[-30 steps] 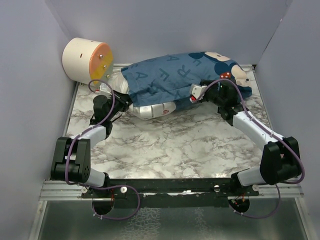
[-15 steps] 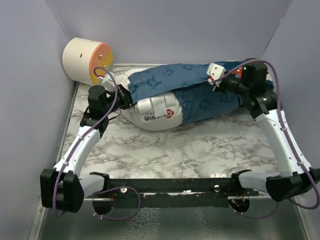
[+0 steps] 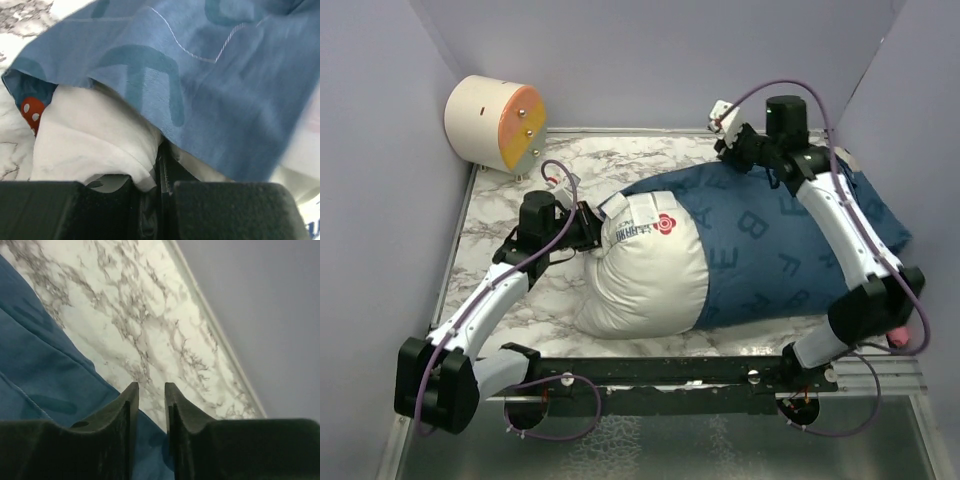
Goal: Put the pillow into the pillowcase
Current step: Stuff the pillow into the pillowcase.
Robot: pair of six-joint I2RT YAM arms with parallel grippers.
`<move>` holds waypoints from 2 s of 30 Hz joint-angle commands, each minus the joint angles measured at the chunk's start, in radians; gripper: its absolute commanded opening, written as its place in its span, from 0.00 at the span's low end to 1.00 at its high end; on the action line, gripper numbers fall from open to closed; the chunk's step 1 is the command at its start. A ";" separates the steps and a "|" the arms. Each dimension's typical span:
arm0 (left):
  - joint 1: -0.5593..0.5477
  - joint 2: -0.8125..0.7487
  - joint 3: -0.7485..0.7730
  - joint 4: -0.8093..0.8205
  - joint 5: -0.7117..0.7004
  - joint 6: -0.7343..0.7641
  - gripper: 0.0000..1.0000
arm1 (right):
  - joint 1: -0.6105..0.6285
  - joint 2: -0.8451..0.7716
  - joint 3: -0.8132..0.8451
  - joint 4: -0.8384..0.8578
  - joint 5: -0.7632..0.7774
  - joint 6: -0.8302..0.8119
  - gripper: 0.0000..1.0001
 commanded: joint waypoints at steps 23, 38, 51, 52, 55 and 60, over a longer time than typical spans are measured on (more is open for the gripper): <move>-0.060 0.038 -0.154 0.256 -0.083 -0.042 0.10 | 0.181 -0.194 -0.287 -0.196 -0.040 0.275 0.60; -0.099 0.050 -0.121 0.246 -0.091 -0.004 0.09 | 0.192 -0.117 -0.140 -0.272 -0.405 0.301 0.01; -0.275 0.286 0.082 0.344 -0.177 -0.017 0.09 | 0.251 0.289 0.406 -0.133 -0.989 0.559 0.01; -0.291 0.309 0.101 0.343 -0.194 -0.013 0.09 | 0.251 0.301 0.422 -0.119 -1.038 0.571 0.01; -0.305 0.347 0.113 0.340 -0.253 0.001 0.11 | 0.249 0.271 0.324 -0.090 -1.077 0.564 0.01; -0.293 0.283 0.039 0.236 -0.421 0.084 0.44 | 0.150 0.149 0.041 -0.058 -0.785 0.522 0.01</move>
